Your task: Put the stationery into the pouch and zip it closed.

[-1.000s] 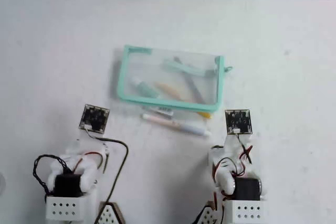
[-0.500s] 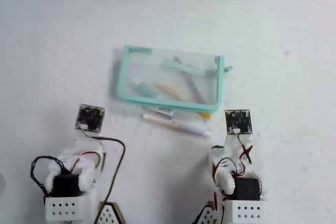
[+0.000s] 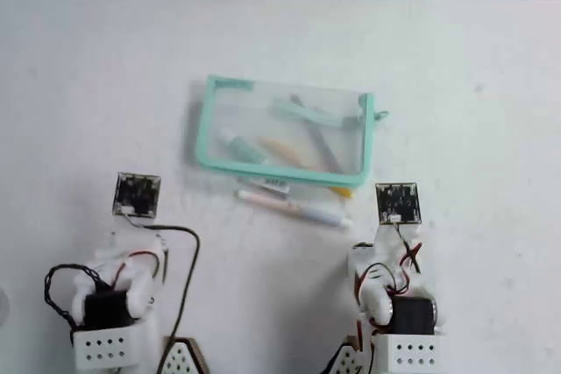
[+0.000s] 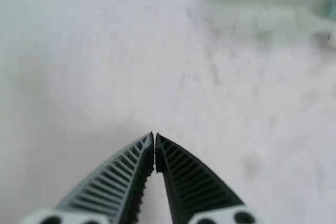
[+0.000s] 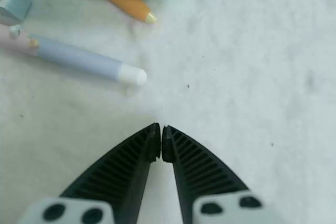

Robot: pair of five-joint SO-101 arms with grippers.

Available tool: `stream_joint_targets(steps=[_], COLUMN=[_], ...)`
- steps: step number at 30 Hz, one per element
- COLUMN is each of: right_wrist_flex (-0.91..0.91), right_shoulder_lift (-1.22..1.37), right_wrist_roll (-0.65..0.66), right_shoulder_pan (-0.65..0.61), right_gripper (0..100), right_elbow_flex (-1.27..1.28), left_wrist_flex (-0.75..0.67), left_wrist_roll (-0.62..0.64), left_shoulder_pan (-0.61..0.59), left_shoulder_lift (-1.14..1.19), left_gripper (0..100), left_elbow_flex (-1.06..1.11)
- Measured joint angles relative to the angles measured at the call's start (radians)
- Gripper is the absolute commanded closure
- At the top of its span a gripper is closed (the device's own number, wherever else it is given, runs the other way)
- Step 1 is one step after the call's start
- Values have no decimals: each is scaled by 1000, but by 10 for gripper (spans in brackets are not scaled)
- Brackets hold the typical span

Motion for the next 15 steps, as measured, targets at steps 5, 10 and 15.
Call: stream_joint_targets(steps=[5,10,15], right_wrist_flex=[0,0,0], right_shoulder_lift=[0,0,0], right_wrist_roll=[0,0,0], right_shoulder_pan=[0,-69,-269], right_gripper=[978,978,978], right_elbow_flex=[0,0,0], left_wrist_flex=[-164,-236,-239], left_wrist_roll=[0,167,213], left_shoulder_pan=[64,186,368], left_shoulder_lift=[3,3,-11], left_gripper=[741,736,784], left_elbow_flex=[-72,-227,-354])
